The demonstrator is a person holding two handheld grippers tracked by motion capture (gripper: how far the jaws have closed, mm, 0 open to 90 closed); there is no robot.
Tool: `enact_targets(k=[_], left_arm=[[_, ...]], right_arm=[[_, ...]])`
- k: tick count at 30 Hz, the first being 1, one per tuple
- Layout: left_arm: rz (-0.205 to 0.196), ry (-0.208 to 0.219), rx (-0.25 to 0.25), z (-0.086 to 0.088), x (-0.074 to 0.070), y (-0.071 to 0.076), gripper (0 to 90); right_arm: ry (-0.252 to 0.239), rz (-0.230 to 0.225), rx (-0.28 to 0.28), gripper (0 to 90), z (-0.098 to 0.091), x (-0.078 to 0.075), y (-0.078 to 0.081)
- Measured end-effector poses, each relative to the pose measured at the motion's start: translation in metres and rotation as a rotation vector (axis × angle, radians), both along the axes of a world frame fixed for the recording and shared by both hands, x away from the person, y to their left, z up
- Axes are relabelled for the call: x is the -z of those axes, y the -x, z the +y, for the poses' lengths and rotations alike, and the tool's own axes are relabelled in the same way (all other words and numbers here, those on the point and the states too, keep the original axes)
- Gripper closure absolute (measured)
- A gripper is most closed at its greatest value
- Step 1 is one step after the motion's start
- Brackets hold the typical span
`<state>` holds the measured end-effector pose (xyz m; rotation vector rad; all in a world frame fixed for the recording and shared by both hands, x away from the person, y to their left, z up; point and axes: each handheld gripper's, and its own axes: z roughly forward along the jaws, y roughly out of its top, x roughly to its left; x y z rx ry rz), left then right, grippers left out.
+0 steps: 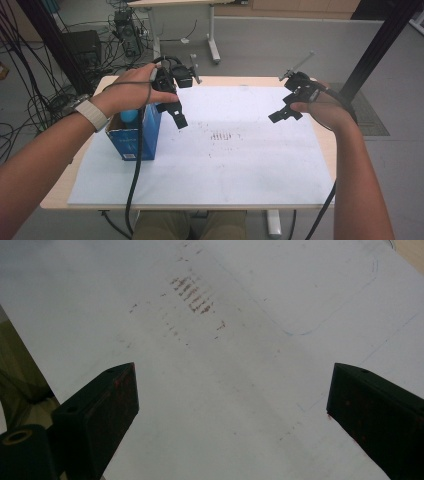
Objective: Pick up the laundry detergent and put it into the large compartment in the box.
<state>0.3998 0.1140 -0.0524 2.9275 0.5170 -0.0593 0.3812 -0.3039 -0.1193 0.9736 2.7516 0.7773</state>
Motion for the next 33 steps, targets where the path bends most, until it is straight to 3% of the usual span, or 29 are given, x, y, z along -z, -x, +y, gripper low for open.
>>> enact_targets(k=[8, 17, 33], left_arm=[[-0.018, 0.0, 0.071, -0.009, 0.006, 0.009, 6.0], [-0.006, -0.011, 0.135, -0.022, 0.015, 0.015, 5.9], [-0.002, -0.005, 0.147, -0.022, 0.02, 0.017, 6.0]], right_arm=[[-0.001, 0.003, 0.007, 6.4, -0.001, 0.001, 0.001], [0.003, 0.007, 0.014, 6.4, -0.001, 0.002, 0.002], [0.001, 0.013, 0.016, 6.4, 0.002, 0.003, 0.001]])
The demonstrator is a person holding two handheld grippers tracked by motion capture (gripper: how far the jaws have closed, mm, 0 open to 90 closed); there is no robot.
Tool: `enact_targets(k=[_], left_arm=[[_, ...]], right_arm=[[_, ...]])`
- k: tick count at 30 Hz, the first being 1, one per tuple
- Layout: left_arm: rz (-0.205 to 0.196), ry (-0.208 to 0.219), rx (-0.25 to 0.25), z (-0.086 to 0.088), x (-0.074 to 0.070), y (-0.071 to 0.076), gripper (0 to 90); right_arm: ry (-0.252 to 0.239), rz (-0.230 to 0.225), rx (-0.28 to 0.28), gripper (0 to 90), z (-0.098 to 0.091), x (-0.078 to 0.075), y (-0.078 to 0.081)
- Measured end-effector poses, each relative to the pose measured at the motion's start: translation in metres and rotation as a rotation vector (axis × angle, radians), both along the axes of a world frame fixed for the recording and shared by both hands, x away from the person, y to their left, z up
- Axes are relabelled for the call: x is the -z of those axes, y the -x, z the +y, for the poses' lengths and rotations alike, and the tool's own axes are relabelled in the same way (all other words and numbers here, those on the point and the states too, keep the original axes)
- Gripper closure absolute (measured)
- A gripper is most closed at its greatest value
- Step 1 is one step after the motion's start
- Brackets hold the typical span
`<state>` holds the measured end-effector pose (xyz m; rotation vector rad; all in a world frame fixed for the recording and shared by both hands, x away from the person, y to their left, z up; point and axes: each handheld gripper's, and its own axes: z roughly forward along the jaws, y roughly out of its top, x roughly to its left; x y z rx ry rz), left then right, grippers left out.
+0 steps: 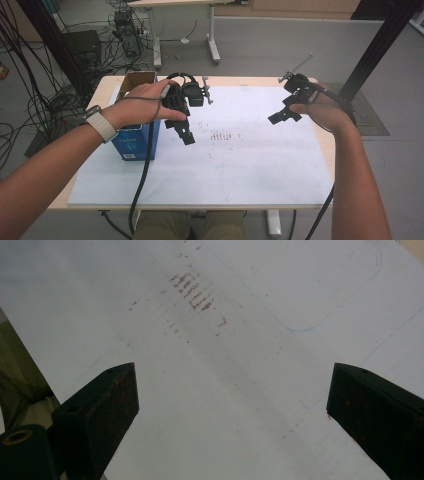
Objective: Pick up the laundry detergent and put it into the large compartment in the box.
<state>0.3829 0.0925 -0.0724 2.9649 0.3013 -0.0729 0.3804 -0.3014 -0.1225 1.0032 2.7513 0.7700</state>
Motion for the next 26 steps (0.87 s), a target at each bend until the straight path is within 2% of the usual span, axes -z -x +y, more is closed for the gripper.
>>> enact_targets(k=[14, 17, 18, 26], left_arm=[[0.003, -0.003, -0.014, 0.0004, 0.0021, 0.001, 6.0], [0.006, 0.006, -0.021, 0.0008, 0.0033, 0.0019, 6.0], [0.004, -0.003, -0.01, -0.0008, 0.0028, 0.0014, 6.0], [0.003, 0.001, -0.016, 0.0008, 0.0036, 0.0016, 6.0]], right_arm=[[0.0, -0.001, -0.006, 6.4, -0.0011, 0.0013, 0.0001], [0.0, 0.0, -0.009, 6.4, -0.0019, 0.0022, -0.0001], [-0.003, 0.003, -0.005, 6.4, -0.0018, 0.0024, 0.0002], [-0.004, -0.004, -0.003, 6.4, -0.0034, 0.0024, 0.0017]])
